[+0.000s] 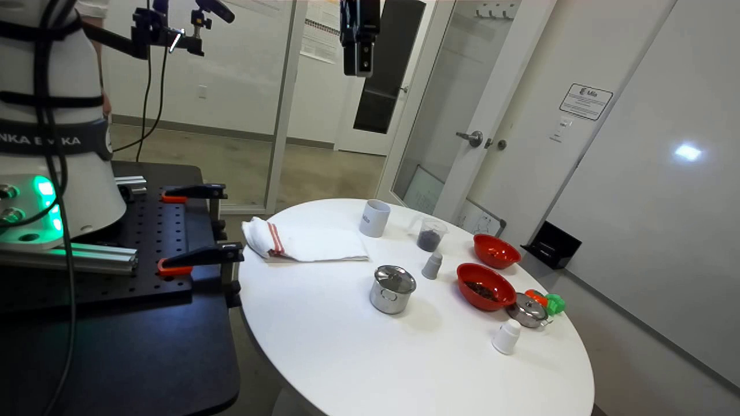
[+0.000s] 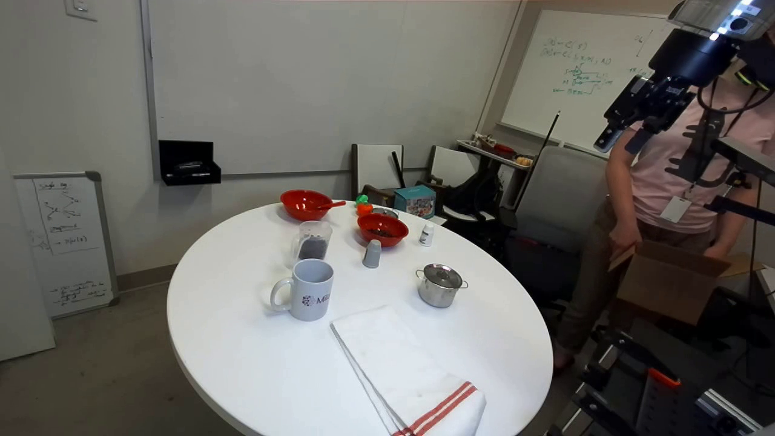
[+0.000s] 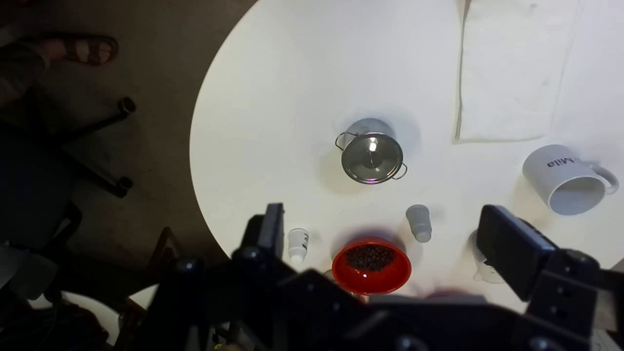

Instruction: Put the pot on the right side of the table and open it

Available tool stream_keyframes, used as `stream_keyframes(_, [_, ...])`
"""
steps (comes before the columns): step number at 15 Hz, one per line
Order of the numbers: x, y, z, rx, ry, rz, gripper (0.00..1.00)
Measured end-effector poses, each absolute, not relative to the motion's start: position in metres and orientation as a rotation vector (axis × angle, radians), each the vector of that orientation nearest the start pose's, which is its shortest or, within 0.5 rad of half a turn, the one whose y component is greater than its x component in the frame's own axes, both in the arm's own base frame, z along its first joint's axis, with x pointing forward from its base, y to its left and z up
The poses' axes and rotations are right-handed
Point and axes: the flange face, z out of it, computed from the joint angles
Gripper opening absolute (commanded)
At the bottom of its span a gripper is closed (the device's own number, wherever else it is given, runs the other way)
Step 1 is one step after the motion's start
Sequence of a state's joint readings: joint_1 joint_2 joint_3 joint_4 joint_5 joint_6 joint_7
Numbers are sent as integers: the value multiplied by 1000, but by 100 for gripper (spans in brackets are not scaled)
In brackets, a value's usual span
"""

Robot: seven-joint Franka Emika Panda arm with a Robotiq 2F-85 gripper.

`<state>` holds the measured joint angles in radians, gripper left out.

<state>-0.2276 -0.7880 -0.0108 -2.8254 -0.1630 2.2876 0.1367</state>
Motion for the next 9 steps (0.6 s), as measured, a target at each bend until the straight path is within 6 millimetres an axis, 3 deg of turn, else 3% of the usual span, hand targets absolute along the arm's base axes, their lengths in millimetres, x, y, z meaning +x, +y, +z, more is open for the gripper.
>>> stream_keyframes(9, [318,-80,436,-3224,450,-407,100])
